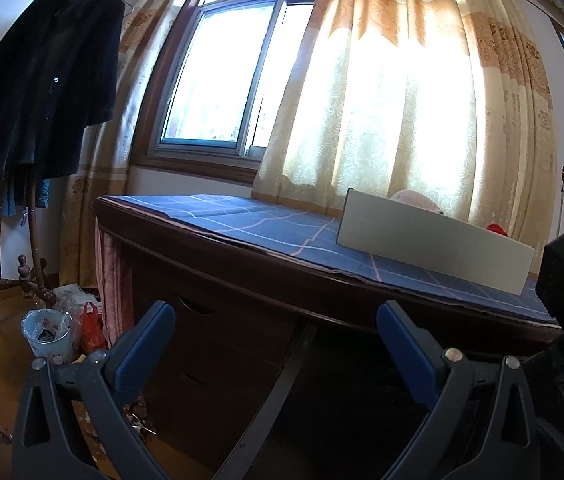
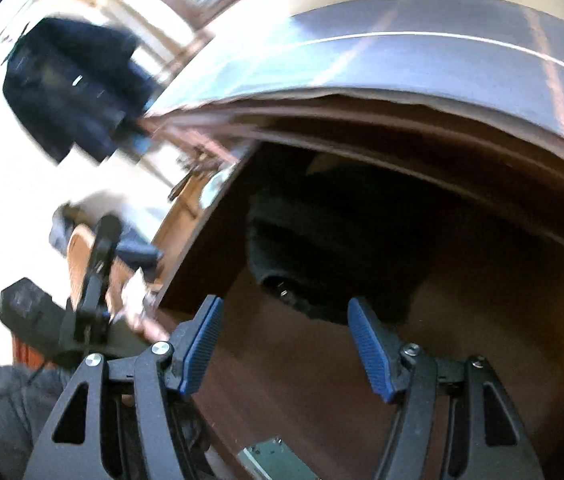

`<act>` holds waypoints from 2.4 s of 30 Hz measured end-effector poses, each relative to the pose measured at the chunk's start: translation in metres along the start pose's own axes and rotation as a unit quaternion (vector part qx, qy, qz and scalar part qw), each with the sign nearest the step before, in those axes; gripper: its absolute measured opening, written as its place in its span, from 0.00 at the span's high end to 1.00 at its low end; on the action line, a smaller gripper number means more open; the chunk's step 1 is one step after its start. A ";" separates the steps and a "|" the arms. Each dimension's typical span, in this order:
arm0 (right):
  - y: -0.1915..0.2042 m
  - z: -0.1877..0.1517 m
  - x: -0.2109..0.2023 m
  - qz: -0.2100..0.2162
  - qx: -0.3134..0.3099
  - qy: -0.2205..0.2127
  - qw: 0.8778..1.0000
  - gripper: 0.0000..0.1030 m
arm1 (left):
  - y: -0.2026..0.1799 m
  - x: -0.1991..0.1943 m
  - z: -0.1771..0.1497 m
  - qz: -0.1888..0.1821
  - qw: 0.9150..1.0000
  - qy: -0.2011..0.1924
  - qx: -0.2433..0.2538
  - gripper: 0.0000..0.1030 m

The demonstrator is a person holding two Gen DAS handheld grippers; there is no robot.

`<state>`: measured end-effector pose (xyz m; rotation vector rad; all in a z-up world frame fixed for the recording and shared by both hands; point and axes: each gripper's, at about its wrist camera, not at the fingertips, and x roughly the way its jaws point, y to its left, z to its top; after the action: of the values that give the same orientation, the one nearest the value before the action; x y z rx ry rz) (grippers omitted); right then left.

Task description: Take underwear out of drawer

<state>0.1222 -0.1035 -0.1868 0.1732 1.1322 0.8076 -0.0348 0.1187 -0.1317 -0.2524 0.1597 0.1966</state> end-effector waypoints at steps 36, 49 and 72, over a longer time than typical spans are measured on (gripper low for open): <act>0.025 0.028 0.033 -0.064 -0.262 0.027 0.963 0.60 | 0.001 -0.004 -0.004 0.005 0.999 -0.034 0.011 0.00; 0.034 0.057 -0.103 0.134 -0.140 -0.186 0.963 0.60 | -0.006 -0.003 -0.003 0.027 0.999 -0.026 0.029 0.00; -0.059 0.215 -0.170 0.144 0.074 -0.361 0.918 0.59 | -0.011 -0.002 -0.002 0.016 0.998 -0.026 0.048 0.00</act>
<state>0.3042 -0.1986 0.0044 0.7195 0.4642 0.8142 -0.0349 0.1078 -0.1305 -0.1492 0.1213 0.2265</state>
